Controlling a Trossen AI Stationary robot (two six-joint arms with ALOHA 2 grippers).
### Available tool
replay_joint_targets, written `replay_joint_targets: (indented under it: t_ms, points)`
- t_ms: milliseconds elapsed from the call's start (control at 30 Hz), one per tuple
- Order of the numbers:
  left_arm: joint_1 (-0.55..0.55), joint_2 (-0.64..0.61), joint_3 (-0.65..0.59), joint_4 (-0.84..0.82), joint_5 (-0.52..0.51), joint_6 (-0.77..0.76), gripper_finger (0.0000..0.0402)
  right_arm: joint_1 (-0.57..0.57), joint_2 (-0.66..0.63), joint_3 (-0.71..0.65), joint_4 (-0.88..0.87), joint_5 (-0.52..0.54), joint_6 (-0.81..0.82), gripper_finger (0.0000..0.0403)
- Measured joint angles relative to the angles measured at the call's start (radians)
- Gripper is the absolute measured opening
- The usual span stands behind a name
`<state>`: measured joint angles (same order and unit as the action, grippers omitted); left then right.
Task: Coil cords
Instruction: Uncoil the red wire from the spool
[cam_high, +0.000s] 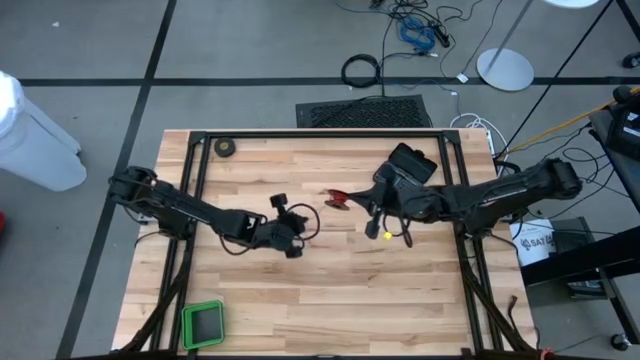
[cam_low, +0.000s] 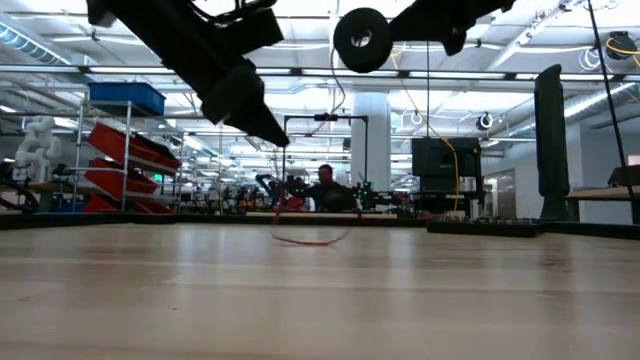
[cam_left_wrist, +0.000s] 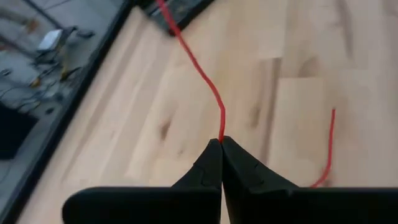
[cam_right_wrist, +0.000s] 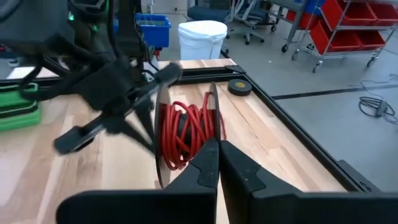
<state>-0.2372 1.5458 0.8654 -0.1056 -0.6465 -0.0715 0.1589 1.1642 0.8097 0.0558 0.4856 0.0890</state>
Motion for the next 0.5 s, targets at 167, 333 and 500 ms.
replay_joint_targets:
  t_ms: [167, 333, 500]
  points:
    - [-0.003, -0.101, 0.000, -0.140, -0.022, -0.059, 0.0001, -0.016, -0.029, 0.000, -0.043, -0.021, -0.011, 0.0000]
    - [-0.034, -0.211, -0.001, -0.228, -0.102, -0.106, 0.0001, -0.033, -0.027, 0.000, -0.041, -0.022, -0.028, 0.0000]
    - [-0.083, -0.316, -0.001, -0.222, -0.154, -0.104, 0.0001, -0.048, 0.002, 0.000, -0.039, -0.014, -0.038, 0.0000]
